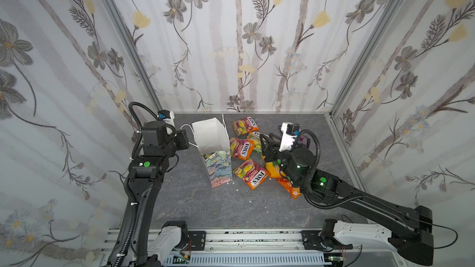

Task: Place the snacks into the paper bag
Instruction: Pick up the snack from the middle-right of the table.

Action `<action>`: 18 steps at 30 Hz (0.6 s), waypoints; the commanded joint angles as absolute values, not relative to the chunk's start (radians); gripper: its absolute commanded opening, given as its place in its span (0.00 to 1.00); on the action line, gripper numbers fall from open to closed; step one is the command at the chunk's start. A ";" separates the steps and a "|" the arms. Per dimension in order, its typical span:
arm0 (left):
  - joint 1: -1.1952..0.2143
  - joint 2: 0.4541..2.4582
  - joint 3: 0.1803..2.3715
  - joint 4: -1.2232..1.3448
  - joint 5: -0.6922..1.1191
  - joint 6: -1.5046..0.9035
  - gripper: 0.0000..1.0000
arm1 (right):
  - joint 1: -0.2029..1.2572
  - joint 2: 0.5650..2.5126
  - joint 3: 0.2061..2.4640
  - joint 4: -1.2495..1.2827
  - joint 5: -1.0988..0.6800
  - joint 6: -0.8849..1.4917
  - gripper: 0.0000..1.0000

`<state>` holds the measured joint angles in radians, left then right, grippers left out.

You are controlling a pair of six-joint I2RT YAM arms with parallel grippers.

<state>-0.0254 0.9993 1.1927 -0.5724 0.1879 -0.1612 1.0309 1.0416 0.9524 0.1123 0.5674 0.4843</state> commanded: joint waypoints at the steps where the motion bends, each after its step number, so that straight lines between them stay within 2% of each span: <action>1: -0.026 0.997 1.195 -0.548 0.184 -0.155 0.00 | 1.009 0.939 0.901 -0.152 0.619 0.599 0.48; 10: -0.030 0.985 1.201 -0.543 0.161 -0.155 0.00 | 0.886 0.712 0.800 -0.537 0.585 0.889 0.49; 15: -0.031 0.986 1.200 -0.548 0.157 -0.152 0.01 | 0.828 0.783 0.869 -0.805 0.521 0.979 0.52; 18: -0.032 0.986 1.206 -0.553 0.161 -0.152 0.01 | 0.780 0.832 0.861 -0.849 0.423 0.987 0.55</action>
